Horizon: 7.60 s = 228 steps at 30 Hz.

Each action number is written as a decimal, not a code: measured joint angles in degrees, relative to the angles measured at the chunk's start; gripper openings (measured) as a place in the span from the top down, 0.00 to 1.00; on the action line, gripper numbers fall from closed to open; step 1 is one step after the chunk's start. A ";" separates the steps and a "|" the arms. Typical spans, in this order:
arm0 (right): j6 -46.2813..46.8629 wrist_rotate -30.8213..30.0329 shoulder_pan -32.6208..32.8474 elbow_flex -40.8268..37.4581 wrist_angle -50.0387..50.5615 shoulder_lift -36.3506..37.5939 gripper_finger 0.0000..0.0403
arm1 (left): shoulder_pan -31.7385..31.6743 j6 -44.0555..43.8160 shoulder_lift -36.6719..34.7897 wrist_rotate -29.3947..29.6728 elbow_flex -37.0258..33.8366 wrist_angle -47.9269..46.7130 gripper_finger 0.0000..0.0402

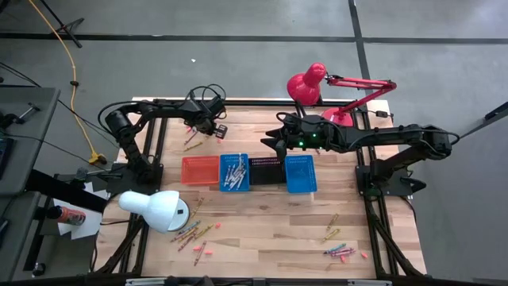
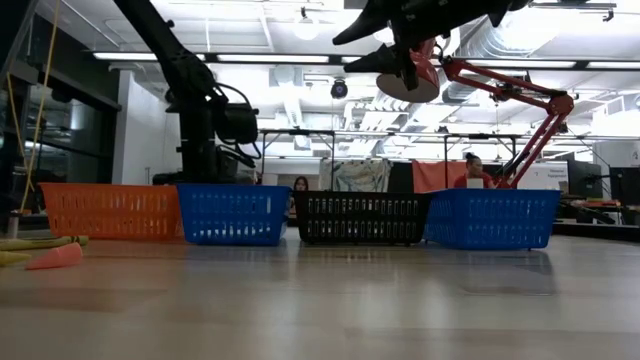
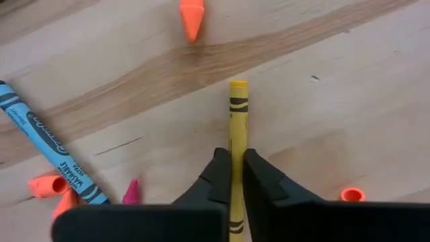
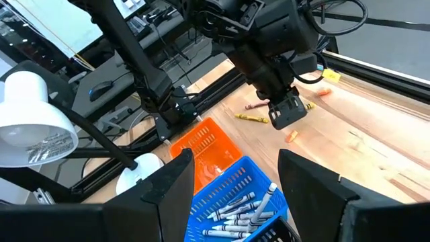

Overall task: Sort crayons
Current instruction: Put the yellow crayon into the black bin, then put the yellow crayon from the left blue bin into the black bin, then put the yellow crayon into the black bin

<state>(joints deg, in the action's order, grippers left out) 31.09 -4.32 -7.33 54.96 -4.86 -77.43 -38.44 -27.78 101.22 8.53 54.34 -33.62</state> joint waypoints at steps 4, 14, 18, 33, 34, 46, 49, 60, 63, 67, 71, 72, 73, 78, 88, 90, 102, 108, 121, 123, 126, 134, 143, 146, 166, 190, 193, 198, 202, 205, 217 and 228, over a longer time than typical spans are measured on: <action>-0.02 0.00 0.00 0.00 0.02 0.00 0.48 | 1.13 0.57 -4.19 -3.56 -0.73 -0.89 0.99; -2.87 -1.22 0.00 0.00 0.85 0.00 0.48 | 5.98 5.63 -30.78 -8.45 -0.21 10.10 1.00; -4.60 -1.33 0.00 0.00 0.80 0.00 0.48 | 12.85 7.97 -40.08 -9.51 -0.23 14.56 1.00; -8.22 0.92 0.00 0.00 -0.14 0.00 0.48 | 37.05 10.94 -47.39 6.98 -0.21 18.44 1.00; -8.22 0.92 0.00 0.00 -0.23 0.00 0.48 | 37.22 10.94 -47.06 7.07 -0.21 18.67 1.00; -8.78 0.94 0.00 0.00 2.30 6.12 0.48 | 37.32 11.18 -43.63 7.12 -0.16 15.37 1.00; -7.20 1.18 0.00 0.00 5.34 6.19 0.48 | 37.33 8.17 -40.06 7.12 -0.15 12.48 1.00; -5.56 1.18 0.00 0.00 10.33 5.97 0.48 | 39.81 -4.49 -16.98 -3.97 -0.16 10.72 0.87; -5.76 1.18 0.00 0.00 10.54 5.97 0.48 | 39.79 -7.01 -12.63 -4.06 -0.16 10.97 0.77; -6.07 1.16 0.00 0.00 10.71 5.97 0.48 | 39.48 -8.04 -8.83 -4.08 -0.16 11.40 0.67; -6.08 1.16 0.00 0.00 11.58 5.97 0.48 | 39.53 -7.40 -6.24 -5.22 -0.16 11.56 0.63; -6.08 1.14 -0.02 0.00 11.67 5.97 0.48 | 39.61 -7.09 -5.60 -5.16 -0.14 11.71 0.63; -6.08 1.14 -0.06 0.00 11.65 5.97 0.48 | 39.63 -6.62 -4.97 -4.99 -0.14 11.84 0.63; -6.08 1.13 -0.13 0.00 11.72 5.97 0.48 | 39.63 -6.12 -2.19 -4.53 -0.14 13.11 0.66; -5.64 1.09 -0.13 0.00 11.95 5.97 0.48 | 39.68 -6.05 -0.04 -1.07 0.10 14.28 0.79; -5.64 1.09 -0.13 0.01 11.96 5.97 0.48 | 39.63 -6.07 0.13 -0.34 0.00 13.97 0.89; -5.63 0.93 -0.13 0.00 11.93 5.97 0.48 | 39.44 -4.97 -6.41 -0.43 -0.23 10.87 0.99; -5.90 0.96 -0.13 0.00 11.23 5.97 0.48 | 39.46 -1.24 -16.75 -0.45 -0.23 10.85 1.00; -10.73 6.47 -0.12 0.02 0.24 5.97 0.48 | 42.10 10.86 -36.25 8.76 -1.56 35.66 1.00; -11.02 7.94 -0.12 0.02 -0.83 5.99 0.48 | 42.23 10.88 -36.26 8.77 -3.41 39.23 1.00; -11.25 9.04 -0.11 0.00 -0.95 6.49 0.48 | 42.23 10.48 -35.80 8.79 -6.12 45.11 1.00; -12.10 10.38 -0.12 0.02 1.14 11.75 0.48 | 41.20 11.00 -32.86 10.69 -10.72 54.03 1.00; -12.13 8.06 -0.11 0.02 7.62 17.36 0.48 | 38.57 13.24 -10.29 6.87 -5.00 66.08 1.00; -12.13 7.85 -0.11 0.02 8.78 17.81 0.48 | 38.39 15.41 -3.51 6.85 -1.04 64.27 1.00; -13.18 7.72 -0.11 0.02 11.51 17.75 0.48 | 37.97 9.66 6.28 2.62 4.69 51.29 0.83; 12.16 9.00 13.60 0.02 53.49 17.70 0.48 | 34.98 15.08 -38.68 4.75 2.70 36.48 0.63; 30.55 5.28 20.37 0.02 61.52 17.66 0.48 | 35.54 16.08 -41.38 7.61 2.70 35.76 0.63; 68.89 -3.29 33.13 0.00 68.47 14.64 0.48 | 35.52 17.69 -43.12 8.60 2.70 34.43 0.63; 88.43 -2.38 41.20 0.00 68.43 8.28 0.48 | 35.52 17.92 -42.99 8.62 2.70 32.43 0.63; 95.79 2.36 45.09 0.00 68.48 2.22 0.48 | 35.52 17.72 -42.86 8.61 2.69 29.62 0.63; 103.20 9.03 47.62 -3.95 56.07 -10.36 0.48 | 35.52 17.40 -42.88 8.60 2.66 27.99 0.63; 105.43 11.34 45.80 -17.44 38.97 -6.41 0.48 | 35.52 15.55 -42.96 8.57 2.66 28.09 0.63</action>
<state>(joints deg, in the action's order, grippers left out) 136.52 7.02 38.47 37.52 34.11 -83.84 -2.92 -12.23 58.26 17.10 56.99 -5.53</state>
